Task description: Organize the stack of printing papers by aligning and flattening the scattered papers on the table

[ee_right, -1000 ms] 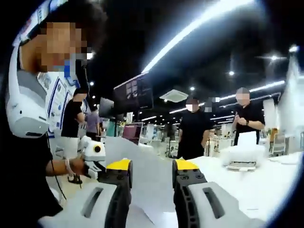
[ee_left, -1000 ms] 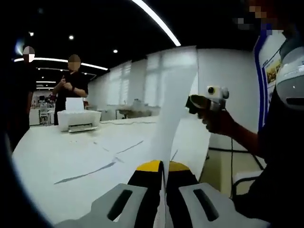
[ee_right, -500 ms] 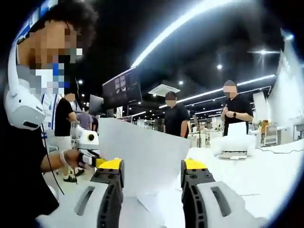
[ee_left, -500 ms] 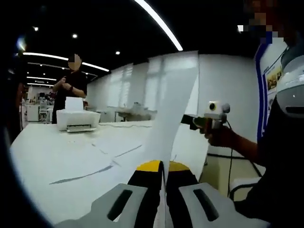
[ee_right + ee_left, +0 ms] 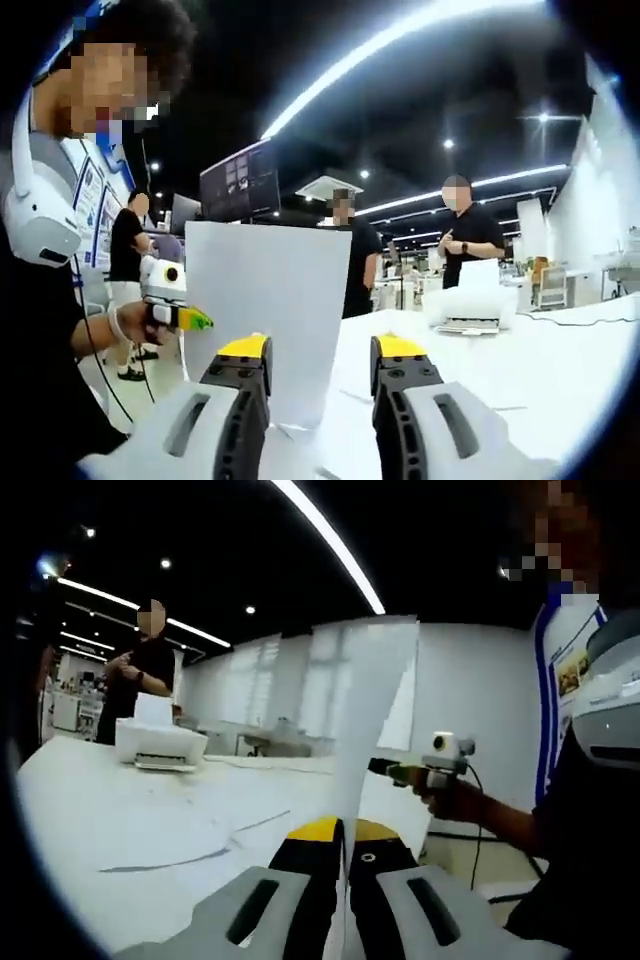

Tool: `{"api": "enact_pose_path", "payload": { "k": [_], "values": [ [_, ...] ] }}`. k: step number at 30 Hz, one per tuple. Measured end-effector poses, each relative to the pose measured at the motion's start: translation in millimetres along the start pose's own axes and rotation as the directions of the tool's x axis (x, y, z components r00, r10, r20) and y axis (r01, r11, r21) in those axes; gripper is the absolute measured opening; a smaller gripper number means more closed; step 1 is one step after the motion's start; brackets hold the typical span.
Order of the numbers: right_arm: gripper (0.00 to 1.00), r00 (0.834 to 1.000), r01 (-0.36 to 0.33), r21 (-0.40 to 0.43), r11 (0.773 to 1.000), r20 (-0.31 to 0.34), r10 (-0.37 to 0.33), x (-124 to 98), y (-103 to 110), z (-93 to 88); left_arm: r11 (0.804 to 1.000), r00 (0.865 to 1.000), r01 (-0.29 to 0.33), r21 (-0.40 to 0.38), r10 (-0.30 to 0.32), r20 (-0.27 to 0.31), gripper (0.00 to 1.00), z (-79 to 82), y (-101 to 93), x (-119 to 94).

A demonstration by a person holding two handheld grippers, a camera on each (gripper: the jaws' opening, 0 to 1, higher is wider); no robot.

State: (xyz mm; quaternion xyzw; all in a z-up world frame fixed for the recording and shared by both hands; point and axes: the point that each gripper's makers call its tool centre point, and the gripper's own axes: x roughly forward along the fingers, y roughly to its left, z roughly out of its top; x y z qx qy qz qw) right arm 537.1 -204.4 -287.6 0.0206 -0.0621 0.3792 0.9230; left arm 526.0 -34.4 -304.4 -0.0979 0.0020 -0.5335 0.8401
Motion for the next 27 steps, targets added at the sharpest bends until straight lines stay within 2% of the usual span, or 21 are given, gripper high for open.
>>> {"api": "enact_pose_path", "payload": {
  "k": [4, 8, 14, 18, 22, 27],
  "values": [
    [0.35, 1.0, 0.0, -0.011, 1.0, -0.006, -0.001, -0.4, 0.7, -0.9, 0.999, 0.999, -0.033, -0.024, 0.033, -0.001, 0.06, -5.1, 11.1, -4.6],
    [0.33, 1.0, -0.007, -0.015, 1.0, 0.001, 0.007, 0.5, 2.4, 1.0, 0.993, 0.997, -0.043, -0.111, 0.049, 0.051, 0.06, 1.0, 18.5, -9.9],
    [0.34, 1.0, 0.004, -0.023, 1.0, -0.008, -0.004, 1.3, -0.8, -1.1, 0.994, 0.997, -0.043, -0.104, 0.049, 0.061, 0.06, 6.4, 20.1, -9.4],
    [0.34, 1.0, 0.008, -0.024, 1.0, -0.016, -0.009, 0.5, -0.9, -3.0, 0.993, 0.996, -0.019, -0.119, 0.029, 0.085, 0.06, 11.8, 16.4, -6.0],
    [0.34, 1.0, -0.001, -0.025, 1.0, -0.022, 0.0, 0.5, 3.9, -3.0, 0.983, 0.992, -0.006, -0.182, 0.029, 0.127, 0.06, 15.0, 20.1, -7.2],
    [0.35, 0.999, -0.008, -0.059, 0.998, -0.034, 0.006, 2.4, 7.7, -4.3, 0.967, 0.986, -0.033, -0.251, 0.073, 0.152, 0.06, 14.2, 32.9, -13.4]
  ]
}}
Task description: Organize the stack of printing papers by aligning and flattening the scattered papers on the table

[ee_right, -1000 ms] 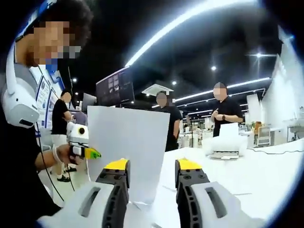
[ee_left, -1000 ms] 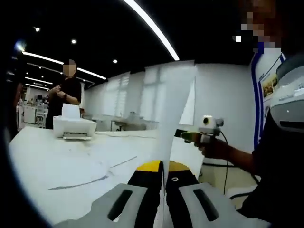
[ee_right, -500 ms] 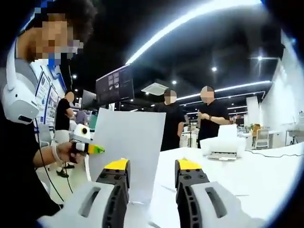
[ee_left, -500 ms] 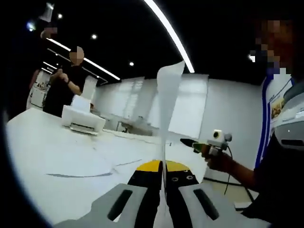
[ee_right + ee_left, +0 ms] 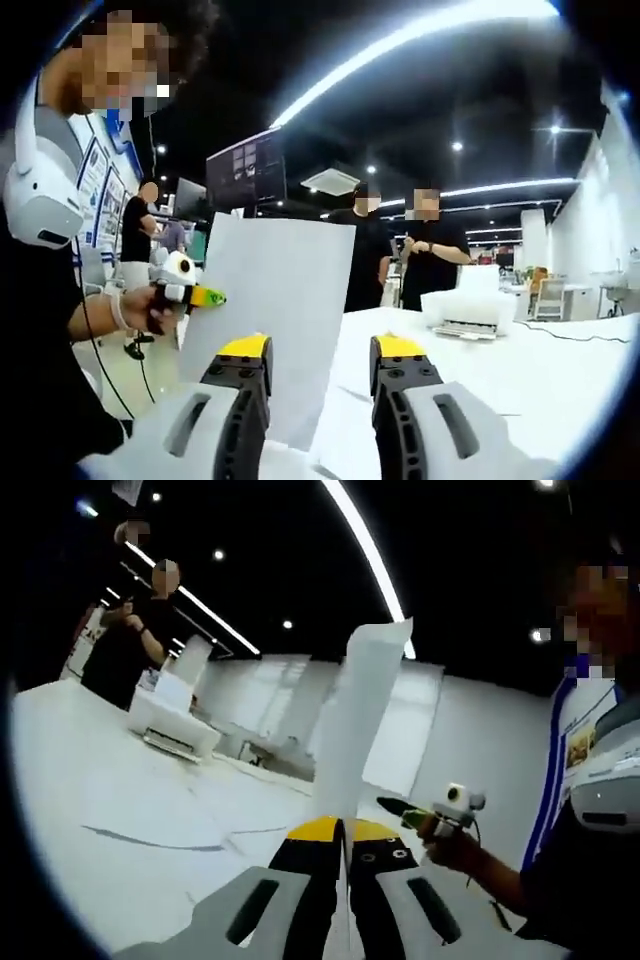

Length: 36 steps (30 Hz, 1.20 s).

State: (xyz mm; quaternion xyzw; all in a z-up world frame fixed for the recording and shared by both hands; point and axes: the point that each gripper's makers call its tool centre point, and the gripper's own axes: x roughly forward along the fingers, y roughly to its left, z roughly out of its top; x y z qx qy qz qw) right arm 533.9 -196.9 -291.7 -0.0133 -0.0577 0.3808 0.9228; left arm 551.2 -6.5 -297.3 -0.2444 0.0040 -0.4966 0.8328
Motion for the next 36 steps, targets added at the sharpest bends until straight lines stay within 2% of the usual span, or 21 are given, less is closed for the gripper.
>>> {"api": "enact_pose_path", "payload": {
  "k": [4, 6, 9, 12, 15, 26, 31, 34, 36],
  "values": [
    [0.3, 1.0, 0.01, -0.019, 1.0, 0.015, -0.01, -0.9, -1.3, -1.7, 0.998, 1.0, -0.028, -0.053, 0.029, 0.013, 0.06, -4.2, 10.5, -4.7],
    [0.32, 1.0, 0.014, -0.009, 1.0, 0.014, -0.014, -0.9, -2.2, -1.8, 0.997, 0.999, -0.035, -0.069, 0.036, 0.013, 0.06, -7.4, 15.2, -6.6],
    [0.36, 1.0, 0.023, 0.007, 1.0, 0.0, -0.023, -1.1, -4.4, -4.6, 0.99, 0.998, -0.044, -0.133, 0.049, 0.034, 0.06, -9.7, 22.6, -9.7],
    [0.36, 1.0, 0.027, 0.017, 0.999, -0.007, -0.027, -1.6, -5.5, -7.2, 0.981, 0.994, -0.104, -0.166, 0.109, 0.019, 0.06, -20.0, 41.0, -15.6],
    [0.3, 1.0, 0.018, 0.017, 1.0, -0.004, -0.018, -2.1, -4.3, -8.5, 0.975, 0.991, -0.129, -0.18, 0.133, 0.007, 0.06, -29.9, 51.6, -20.9],
    [0.31, 0.999, 0.033, 0.002, 0.999, -0.007, -0.033, -1.7, -7.7, -9.3, 0.95, 0.98, -0.184, -0.251, 0.197, 0.025, 0.06, -39.2, 74.5, -36.3],
    [0.31, 0.999, 0.041, -0.031, 0.999, 0.006, -0.041, -5.7, -12.0, -7.3, 0.931, 0.974, -0.209, -0.301, 0.226, 0.023, 0.06, -48.2, 86.0, -45.6],
    [0.34, 0.997, 0.034, -0.133, 0.991, -0.064, -0.042, -5.2, -10.3, -19.3, 0.928, 0.972, -0.219, -0.302, 0.235, 0.017, 0.06, -51.8, 89.2, -49.2],
    [0.41, 0.997, 0.029, -0.13, 0.991, -0.072, -0.039, -1.6, -6.7, -22.6, 0.926, 0.971, -0.222, -0.305, 0.239, 0.017, 0.06, -52.7, 90.4, -50.5]
  ]
}}
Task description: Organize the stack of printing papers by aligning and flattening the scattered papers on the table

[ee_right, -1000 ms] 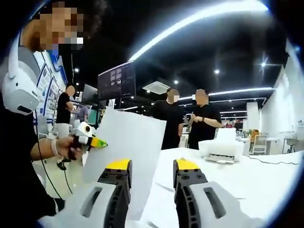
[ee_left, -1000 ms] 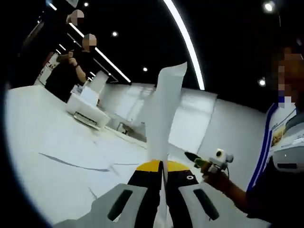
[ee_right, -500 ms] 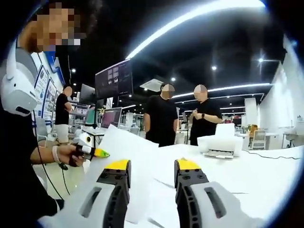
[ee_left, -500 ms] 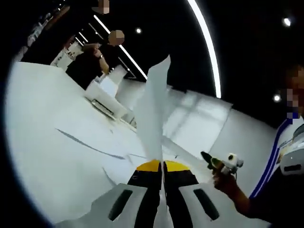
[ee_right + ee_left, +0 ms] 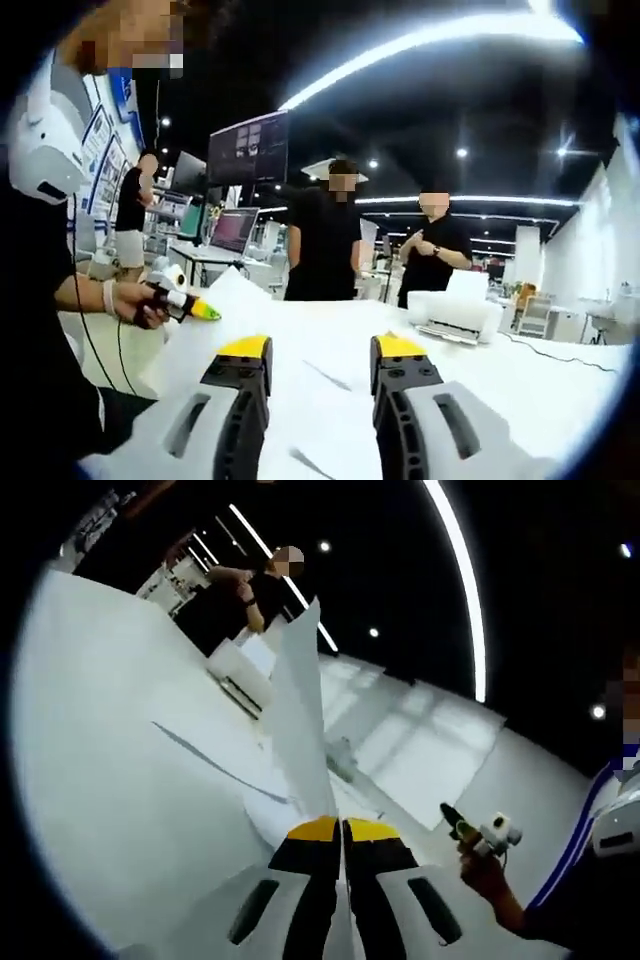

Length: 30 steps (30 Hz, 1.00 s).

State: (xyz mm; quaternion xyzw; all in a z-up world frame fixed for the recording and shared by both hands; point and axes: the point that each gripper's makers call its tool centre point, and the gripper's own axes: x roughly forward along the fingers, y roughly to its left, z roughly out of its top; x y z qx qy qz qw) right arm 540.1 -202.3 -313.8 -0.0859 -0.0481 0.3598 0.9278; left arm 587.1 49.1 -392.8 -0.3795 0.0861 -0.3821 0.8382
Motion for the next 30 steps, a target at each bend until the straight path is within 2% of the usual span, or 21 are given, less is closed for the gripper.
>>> {"api": "enact_pose_path", "payload": {
  "k": [4, 7, 9, 10, 12, 14, 15, 18, 19, 20, 22, 23, 25, 27, 28, 30],
  "values": [
    [0.47, 1.0, 0.007, -0.011, 1.0, -0.028, -0.007, 4.7, 0.3, -6.9, 1.0, 1.0, -0.012, 0.023, 0.012, 0.0, 0.06, -1.4, 6.8, -5.3],
    [0.49, 1.0, 0.012, 0.011, 1.0, -0.007, -0.012, 6.3, -0.8, -5.4, 0.999, 1.0, -0.022, 0.046, 0.022, -0.006, 0.06, -1.9, 10.5, -8.6],
    [0.49, 0.997, 0.01, 0.062, 0.998, 0.072, -0.015, 5.2, -2.3, 7.2, 0.998, 1.0, -0.026, 0.053, 0.026, -0.003, 0.06, -1.2, 12.5, -11.1],
    [0.49, 0.992, 0.023, 0.144, 0.989, 0.116, -0.04, 3.3, -7.2, 14.2, 0.998, 1.0, -0.03, 0.052, 0.031, -0.004, 0.06, -0.9, 14.2, -12.3],
    [0.51, 0.984, 0.001, 0.228, 0.974, 0.172, -0.042, -1.2, -13.0, 23.2, 0.998, 0.999, -0.035, 0.049, 0.035, -0.002, 0.06, -0.3, 16.7, -14.6],
    [0.47, 0.986, 0.021, 0.206, 0.978, 0.16, -0.054, -5.4, -18.3, 22.4, 0.998, 0.999, -0.042, 0.048, 0.042, 0.0, 0.06, -0.2, 18.0, -16.0],
    [0.45, 0.983, 0.032, 0.154, 0.988, 0.174, -0.059, -6.9, -21.2, 25.4, 0.998, 0.999, -0.045, 0.049, 0.045, 0.0, 0.06, -0.2, 18.8, -16.6],
    [0.45, 0.963, 0.062, 0.13, 0.99, 0.251, -0.094, -11.4, -26.5, 38.6, 0.998, 0.999, -0.049, 0.042, 0.049, 0.012, 0.06, 2.1, 21.2, -17.4],
    [0.44, 0.964, 0.054, 0.123, 0.991, 0.252, -0.084, -12.0, -24.1, 38.8, 0.998, 0.999, -0.049, 0.039, 0.049, 0.014, 0.06, 2.4, 21.2, -17.3],
    [0.4, 0.969, 0.047, 0.108, 0.993, 0.236, -0.072, -11.4, -21.8, 37.4, 0.998, 0.999, -0.05, 0.038, 0.05, 0.015, 0.06, 2.7, 21.1, -17.2],
    [0.35, 0.988, 0.047, 0.056, 0.997, 0.146, -0.055, -9.1, -19.0, 25.2, 0.998, 0.999, -0.05, 0.043, 0.05, 0.015, 0.06, 2.5, 20.1, -16.9],
    [0.41, 0.988, 0.057, 0.011, 0.998, 0.142, -0.058, -7.4, -18.1, 24.9, 0.998, 0.999, -0.05, 0.045, 0.049, 0.014, 0.06, 2.5, 19.9, -16.8],
    [0.46, 0.988, 0.064, 0.02, 0.998, 0.139, -0.066, -4.8, -16.4, 23.9, 0.998, 0.999, -0.049, 0.047, 0.048, 0.013, 0.06, 2.4, 19.7, -16.8],
    [0.46, 0.993, 0.036, 0.016, 0.999, 0.116, -0.038, -3.3, -10.0, 18.9, 0.998, 0.999, -0.05, 0.047, 0.05, 0.014, 0.06, 2.4, 20.5, -17.0],
    [0.45, 0.995, 0.054, -0.006, 0.998, 0.089, -0.054, -3.2, -12.4, 14.1, 0.998, 0.999, -0.051, 0.048, 0.051, 0.014, 0.07, 2.3, 21.0, -17.2],
    [0.35, 0.998, 0.065, -0.062, 0.996, 0.011, -0.065, -3.5, -13.9, 1.1, 0.997, 0.999, -0.053, 0.053, 0.052, 0.012, 0.07, 1.8, 22.0, -17.8]
  ]
}}
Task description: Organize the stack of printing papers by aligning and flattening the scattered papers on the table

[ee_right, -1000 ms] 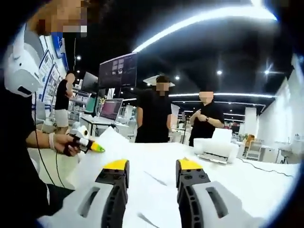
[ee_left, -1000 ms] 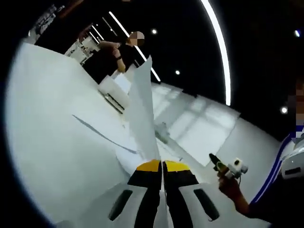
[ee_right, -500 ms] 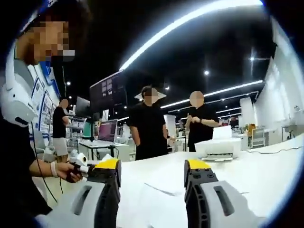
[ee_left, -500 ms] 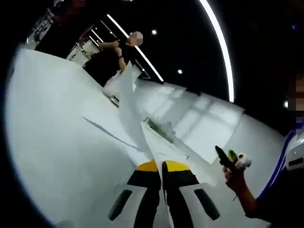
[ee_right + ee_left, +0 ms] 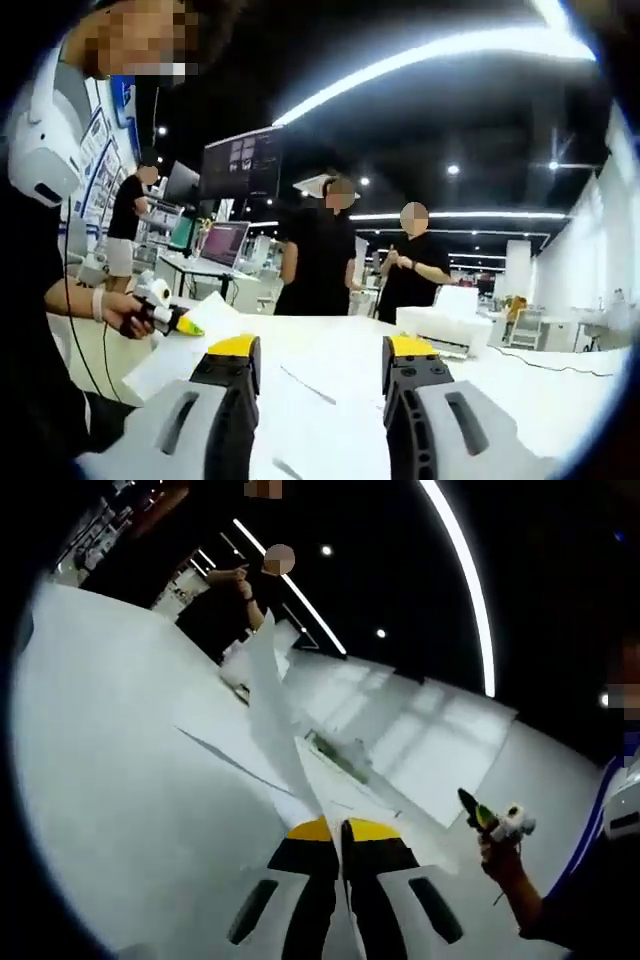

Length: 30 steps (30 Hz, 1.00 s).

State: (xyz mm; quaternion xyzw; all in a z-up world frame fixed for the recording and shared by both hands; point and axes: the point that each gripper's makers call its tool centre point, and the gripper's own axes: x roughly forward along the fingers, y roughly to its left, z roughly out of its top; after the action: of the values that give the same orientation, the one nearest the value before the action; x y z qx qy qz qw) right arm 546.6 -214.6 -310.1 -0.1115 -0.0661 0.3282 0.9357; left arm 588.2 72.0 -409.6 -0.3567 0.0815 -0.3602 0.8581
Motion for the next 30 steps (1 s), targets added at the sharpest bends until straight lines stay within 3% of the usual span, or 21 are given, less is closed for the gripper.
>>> {"api": "enact_pose_path", "payload": {
  "k": [1, 5, 9, 12, 15, 19, 30],
  "values": [
    [0.32, 1.0, -0.011, -0.007, 1.0, -0.024, 0.011, -0.2, 2.4, -4.3, 1.0, 1.0, -0.001, 0.002, 0.001, -0.003, 0.07, -0.9, -0.1, -0.5],
    [0.34, 0.997, -0.062, 0.036, 0.997, -0.049, 0.064, -0.6, 14.0, -11.9, 1.0, 1.0, -0.008, -0.004, 0.008, -0.001, 0.07, -1.4, 2.6, -3.1],
    [0.34, 0.984, -0.082, -0.052, 0.995, -0.162, 0.073, -2.7, 20.8, -38.2, 1.0, 1.0, -0.016, -0.014, 0.016, 0.005, 0.07, -1.4, 4.7, -4.2],
    [0.36, 0.968, -0.122, 0.023, 0.992, -0.22, 0.124, -0.9, 35.0, -58.5, 1.0, 1.0, -0.021, -0.013, 0.021, 0.002, 0.07, -2.2, 7.2, -4.2],
    [0.36, 0.937, -0.134, -0.073, 0.988, -0.333, 0.103, -2.1, 35.6, -84.7, 1.0, 1.0, -0.021, -0.011, 0.021, -0.001, 0.07, -3.1, 7.6, -3.8],
    [0.37, 0.911, -0.152, -0.218, 0.964, -0.409, 0.051, 0.5, 32.7, -107.1, 1.0, 1.0, -0.022, -0.005, 0.022, -0.006, 0.07, -4.3, 8.3, -4.0],
    [0.34, 0.913, -0.131, -0.231, 0.964, -0.407, 0.026, 6.9, 30.2, -120.2, 1.0, 1.0, -0.021, 0.012, 0.021, -0.016, 0.08, -6.3, 10.8, -4.2]
  ]
}}
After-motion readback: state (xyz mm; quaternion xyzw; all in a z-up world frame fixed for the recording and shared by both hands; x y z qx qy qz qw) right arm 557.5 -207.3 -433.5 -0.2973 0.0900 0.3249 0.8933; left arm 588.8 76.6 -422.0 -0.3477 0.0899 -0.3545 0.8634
